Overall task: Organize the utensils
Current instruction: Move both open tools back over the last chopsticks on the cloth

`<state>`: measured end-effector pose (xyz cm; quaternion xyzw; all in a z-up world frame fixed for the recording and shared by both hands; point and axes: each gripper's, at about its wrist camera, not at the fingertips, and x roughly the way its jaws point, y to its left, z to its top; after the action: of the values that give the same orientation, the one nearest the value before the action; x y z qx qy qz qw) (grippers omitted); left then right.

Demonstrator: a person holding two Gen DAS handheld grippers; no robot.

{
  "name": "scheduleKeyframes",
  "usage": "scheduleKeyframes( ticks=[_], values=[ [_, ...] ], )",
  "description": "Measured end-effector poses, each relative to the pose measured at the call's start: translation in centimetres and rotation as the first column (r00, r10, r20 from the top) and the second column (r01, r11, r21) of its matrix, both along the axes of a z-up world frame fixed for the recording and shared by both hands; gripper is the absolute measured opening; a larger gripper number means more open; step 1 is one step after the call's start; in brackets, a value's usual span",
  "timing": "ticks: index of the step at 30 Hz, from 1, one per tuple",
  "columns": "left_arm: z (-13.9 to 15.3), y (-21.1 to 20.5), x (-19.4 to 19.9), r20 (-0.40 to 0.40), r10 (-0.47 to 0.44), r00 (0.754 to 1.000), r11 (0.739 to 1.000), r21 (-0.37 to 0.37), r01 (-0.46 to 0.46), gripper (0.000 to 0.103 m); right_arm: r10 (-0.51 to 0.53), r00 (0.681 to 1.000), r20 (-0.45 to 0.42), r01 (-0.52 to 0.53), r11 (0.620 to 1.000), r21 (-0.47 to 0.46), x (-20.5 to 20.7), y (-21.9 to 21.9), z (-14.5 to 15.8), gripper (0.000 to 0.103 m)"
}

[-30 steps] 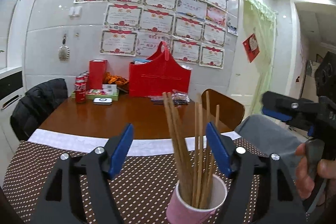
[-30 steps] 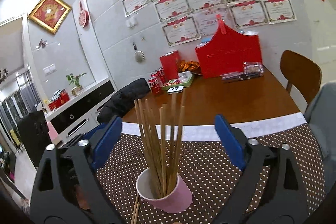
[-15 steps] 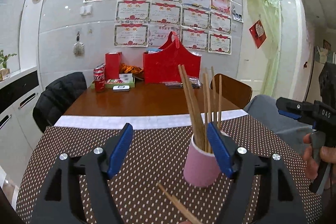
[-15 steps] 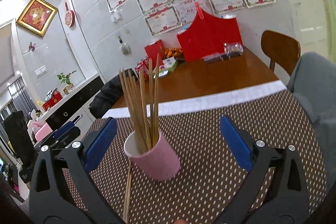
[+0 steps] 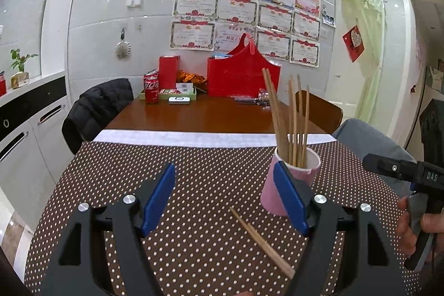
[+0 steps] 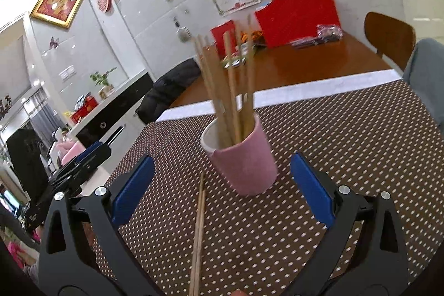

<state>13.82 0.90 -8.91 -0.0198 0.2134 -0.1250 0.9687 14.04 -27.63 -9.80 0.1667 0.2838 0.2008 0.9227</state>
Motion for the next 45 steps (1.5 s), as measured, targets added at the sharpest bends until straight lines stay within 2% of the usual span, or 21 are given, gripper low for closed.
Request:
scheduleKeyframes(
  ticks=[6,9,15,19,21,24,31,36,40,45],
  values=[
    [-1.7,0.1,-0.5,-0.047,0.015,0.999,1.000,0.012,-0.015,0.072,0.031,1.000,-0.002,-0.031,0.999,-0.025,-0.4,0.8,-1.6,0.097],
    [-2.5,-0.2,-0.6,-0.062,0.020,0.998,1.000,0.011,-0.020,0.072,0.043,0.999,-0.030,-0.044,0.999,-0.029,-0.2,0.7,-2.8,0.097],
    [-4.6,-0.3,-0.7,-0.082,0.024,0.996,0.998,-0.057,-0.028,0.072,0.041,0.998,-0.041,-0.042,0.999,-0.029,-0.5,-0.3,-3.5,0.097],
    [-5.5,-0.7,-0.6,-0.105,0.017,0.994,1.000,-0.020,-0.019,0.072,0.029,0.998,-0.055,-0.030,0.999,-0.031,-0.5,-0.7,-3.9,0.097],
    [-5.6,-0.4,-0.6,-0.124,0.018,0.992,0.999,-0.024,-0.021,0.072,0.030,0.998,-0.060,-0.033,0.999,-0.037,-0.5,-0.6,-4.0,0.097],
    [-5.8,-0.3,-0.3,-0.156,0.043,0.987,0.999,-0.003,-0.045,0.072,0.047,0.996,-0.074,-0.051,0.997,-0.049,-0.2,-0.1,-4.2,0.097],
    [-6.5,-1.0,-1.6,-0.273,0.074,0.959,0.997,0.056,-0.061,0.072,0.068,0.992,-0.109,-0.077,0.993,-0.085,0.2,0.5,-5.5,0.097],
    [-8.6,-3.2,-4.1,-0.368,0.049,0.929,0.995,0.096,-0.014,0.072,0.091,0.986,-0.140,-0.102,0.992,-0.074,0.4,0.3,-6.2,0.097],
    [-10.4,-5.1,-5.4,-0.418,0.025,0.908,0.996,0.091,0.014,0.072,0.086,0.986,-0.143,-0.095,0.994,-0.061,0.3,-0.5,-6.1,0.097],
    [-11.6,-7.0,-5.1,-0.459,0.026,0.888,0.996,0.083,0.014,0.072,0.084,0.987,-0.136,-0.091,0.995,-0.045,-0.1,-1.4,-5.5,0.097]
  ],
)
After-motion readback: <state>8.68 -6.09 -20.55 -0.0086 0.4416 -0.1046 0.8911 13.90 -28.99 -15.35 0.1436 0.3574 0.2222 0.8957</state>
